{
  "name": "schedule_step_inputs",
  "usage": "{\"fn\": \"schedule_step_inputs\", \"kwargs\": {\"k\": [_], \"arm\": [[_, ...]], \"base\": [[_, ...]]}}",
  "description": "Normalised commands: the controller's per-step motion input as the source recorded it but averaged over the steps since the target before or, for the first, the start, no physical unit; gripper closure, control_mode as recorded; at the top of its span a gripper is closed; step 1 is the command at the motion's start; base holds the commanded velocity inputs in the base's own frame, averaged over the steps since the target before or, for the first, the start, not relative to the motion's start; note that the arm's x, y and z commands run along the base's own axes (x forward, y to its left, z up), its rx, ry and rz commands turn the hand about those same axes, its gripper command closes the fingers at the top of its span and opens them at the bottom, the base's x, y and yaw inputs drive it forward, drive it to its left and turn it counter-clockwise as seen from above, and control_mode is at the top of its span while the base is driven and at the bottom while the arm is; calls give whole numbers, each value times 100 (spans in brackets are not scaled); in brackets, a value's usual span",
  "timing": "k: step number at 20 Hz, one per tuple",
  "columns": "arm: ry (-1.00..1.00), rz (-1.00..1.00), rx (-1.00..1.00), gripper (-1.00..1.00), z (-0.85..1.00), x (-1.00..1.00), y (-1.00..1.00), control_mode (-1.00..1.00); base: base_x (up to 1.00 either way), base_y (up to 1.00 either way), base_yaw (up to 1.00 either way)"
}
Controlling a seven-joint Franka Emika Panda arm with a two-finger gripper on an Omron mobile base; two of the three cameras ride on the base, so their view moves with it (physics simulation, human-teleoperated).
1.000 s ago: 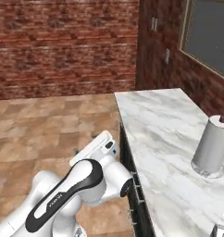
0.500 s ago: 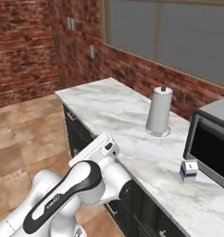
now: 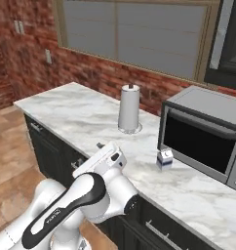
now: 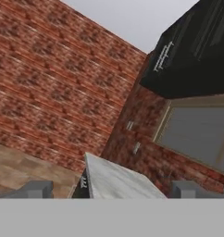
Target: Move the drinks to the dining counter.
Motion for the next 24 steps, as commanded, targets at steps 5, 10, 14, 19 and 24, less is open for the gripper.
{"fn": "schedule_step_inputs", "kwargs": {"k": [5, 10, 14, 19, 24], "arm": [[0, 0, 0, -100, 0, 0, 0, 100], [0, 0, 0, -100, 0, 0, 0, 100], [0, 0, 0, -100, 0, 0, 0, 100], [0, 0, 0, -100, 0, 0, 0, 100], [0, 0, 0, -100, 0, 0, 0, 100]], "base": [[47, -53, -28], [56, -61, -21], [18, -26, -12], [1, -5, -20], [0, 0, -42]]}}
